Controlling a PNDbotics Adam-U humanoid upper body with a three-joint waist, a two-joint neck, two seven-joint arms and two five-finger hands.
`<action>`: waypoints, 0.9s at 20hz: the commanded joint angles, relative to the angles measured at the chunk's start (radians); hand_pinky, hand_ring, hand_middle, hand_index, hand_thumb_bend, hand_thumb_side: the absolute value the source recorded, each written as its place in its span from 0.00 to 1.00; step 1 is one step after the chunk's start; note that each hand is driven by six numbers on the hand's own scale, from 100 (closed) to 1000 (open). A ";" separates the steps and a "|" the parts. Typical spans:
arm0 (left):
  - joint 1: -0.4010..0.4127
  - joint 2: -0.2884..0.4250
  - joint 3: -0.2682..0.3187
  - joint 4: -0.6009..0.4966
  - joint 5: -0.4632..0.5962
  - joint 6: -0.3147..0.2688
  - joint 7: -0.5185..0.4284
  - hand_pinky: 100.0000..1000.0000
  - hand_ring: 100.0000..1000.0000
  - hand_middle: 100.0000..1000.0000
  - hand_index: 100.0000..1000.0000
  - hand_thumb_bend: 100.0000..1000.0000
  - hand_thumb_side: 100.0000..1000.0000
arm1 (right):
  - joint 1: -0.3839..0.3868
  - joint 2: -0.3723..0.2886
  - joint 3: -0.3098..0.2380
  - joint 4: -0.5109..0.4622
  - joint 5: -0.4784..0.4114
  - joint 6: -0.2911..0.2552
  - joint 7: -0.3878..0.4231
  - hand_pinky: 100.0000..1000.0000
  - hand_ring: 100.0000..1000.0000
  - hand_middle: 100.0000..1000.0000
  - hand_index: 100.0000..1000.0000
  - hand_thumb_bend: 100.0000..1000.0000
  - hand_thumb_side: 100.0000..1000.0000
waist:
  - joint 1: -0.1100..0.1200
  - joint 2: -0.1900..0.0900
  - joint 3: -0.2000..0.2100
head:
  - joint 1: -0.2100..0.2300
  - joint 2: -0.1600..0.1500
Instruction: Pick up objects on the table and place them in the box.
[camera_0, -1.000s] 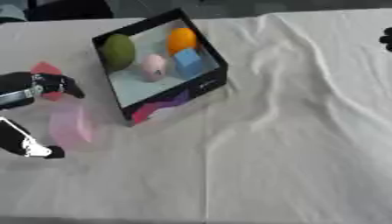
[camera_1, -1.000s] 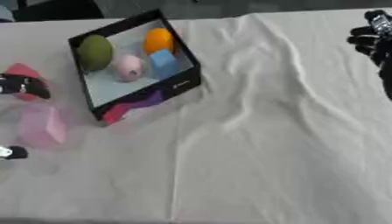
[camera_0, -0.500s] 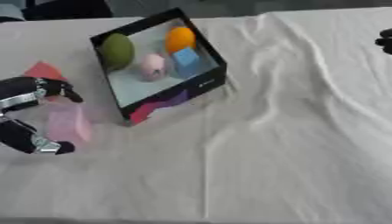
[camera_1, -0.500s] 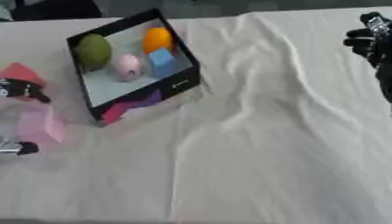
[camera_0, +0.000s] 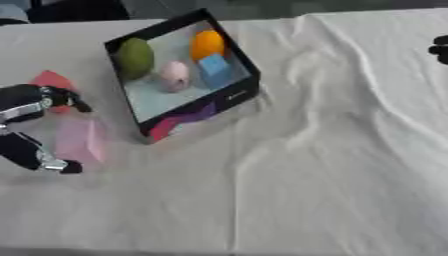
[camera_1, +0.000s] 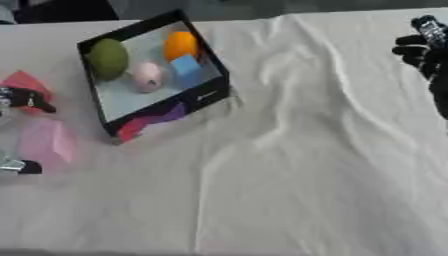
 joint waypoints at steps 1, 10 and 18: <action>-0.021 0.008 0.024 0.045 -0.042 -0.018 0.020 0.99 0.96 0.77 0.88 0.68 0.38 | -0.007 -0.011 -0.002 -0.014 0.005 0.003 0.000 0.90 0.72 0.60 0.84 0.00 0.63 | 0.012 0.004 0.001 | 0.007 -0.013; -0.046 -0.039 0.024 0.152 -0.104 -0.060 0.006 0.98 0.95 0.77 0.87 0.68 0.38 | -0.009 -0.006 0.000 -0.014 0.007 0.008 0.001 0.90 0.72 0.60 0.84 0.00 0.64 | 0.009 0.007 0.002 | 0.018 -0.017; -0.063 -0.066 0.022 0.182 -0.089 -0.070 -0.024 0.93 0.86 0.68 0.81 0.52 0.26 | -0.010 -0.002 0.003 -0.014 0.008 0.014 0.003 0.91 0.72 0.60 0.84 0.00 0.64 | 0.008 0.008 0.003 | 0.020 -0.018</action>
